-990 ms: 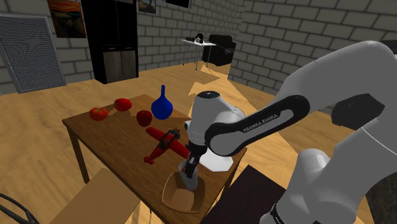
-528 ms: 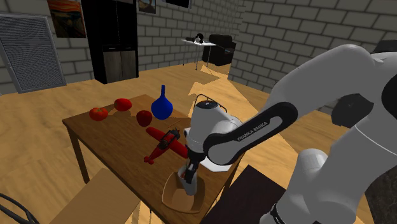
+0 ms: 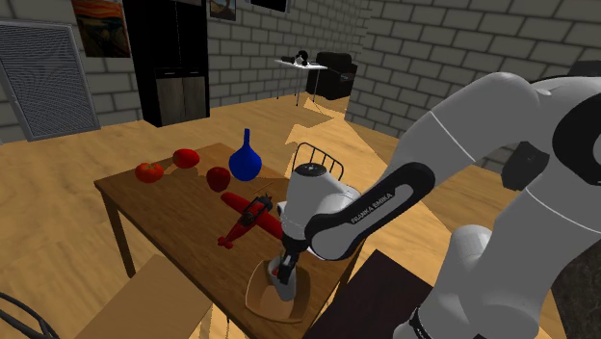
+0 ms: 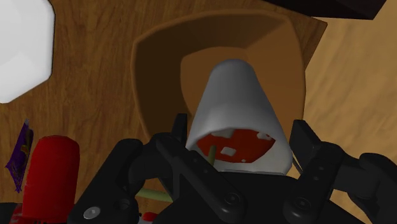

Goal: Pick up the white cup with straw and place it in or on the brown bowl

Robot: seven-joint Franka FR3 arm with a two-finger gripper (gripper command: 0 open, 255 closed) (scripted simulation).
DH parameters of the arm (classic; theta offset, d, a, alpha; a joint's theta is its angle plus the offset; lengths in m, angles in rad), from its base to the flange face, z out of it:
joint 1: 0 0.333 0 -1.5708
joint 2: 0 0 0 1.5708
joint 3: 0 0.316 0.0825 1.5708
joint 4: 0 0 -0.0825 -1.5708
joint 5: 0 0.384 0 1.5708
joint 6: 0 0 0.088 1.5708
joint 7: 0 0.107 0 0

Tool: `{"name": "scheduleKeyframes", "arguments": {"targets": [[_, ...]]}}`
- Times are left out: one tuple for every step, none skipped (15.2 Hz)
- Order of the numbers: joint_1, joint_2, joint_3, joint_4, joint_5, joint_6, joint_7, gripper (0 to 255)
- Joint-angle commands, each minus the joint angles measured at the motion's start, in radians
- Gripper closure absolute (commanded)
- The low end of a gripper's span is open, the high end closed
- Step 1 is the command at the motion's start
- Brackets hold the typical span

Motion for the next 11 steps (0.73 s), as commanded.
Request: {"name": "scheduleKeyframes", "arguments": {"targets": [[0.000, 0.001, 0.000, 0.000, 0.000, 0.001, 0.000, 255], [0.000, 0.001, 0.000, 0.000, 0.000, 0.001, 0.000, 255], [0.000, 0.001, 0.000, 0.000, 0.000, 0.001, 0.000, 255], [0.000, 0.001, 0.000, 0.000, 0.000, 0.001, 0.000, 255], [0.000, 0.001, 0.000, 0.000, 0.000, 0.001, 0.000, 0], [0.000, 0.001, 0.000, 0.000, 0.000, 0.001, 0.000, 0], [0.000, 0.001, 0.000, 0.000, 0.000, 0.002, 0.000, 0], [0.000, 0.001, 0.000, 0.000, 0.000, 0.001, 0.000, 0], [0.000, 0.001, 0.000, 0.000, 0.000, 0.001, 0.000, 0], [0.000, 0.001, 0.000, 0.000, 0.000, 0.001, 0.000, 0], [0.000, -0.035, 0.000, 0.007, 0.001, -0.041, 0.000, 0]]}}
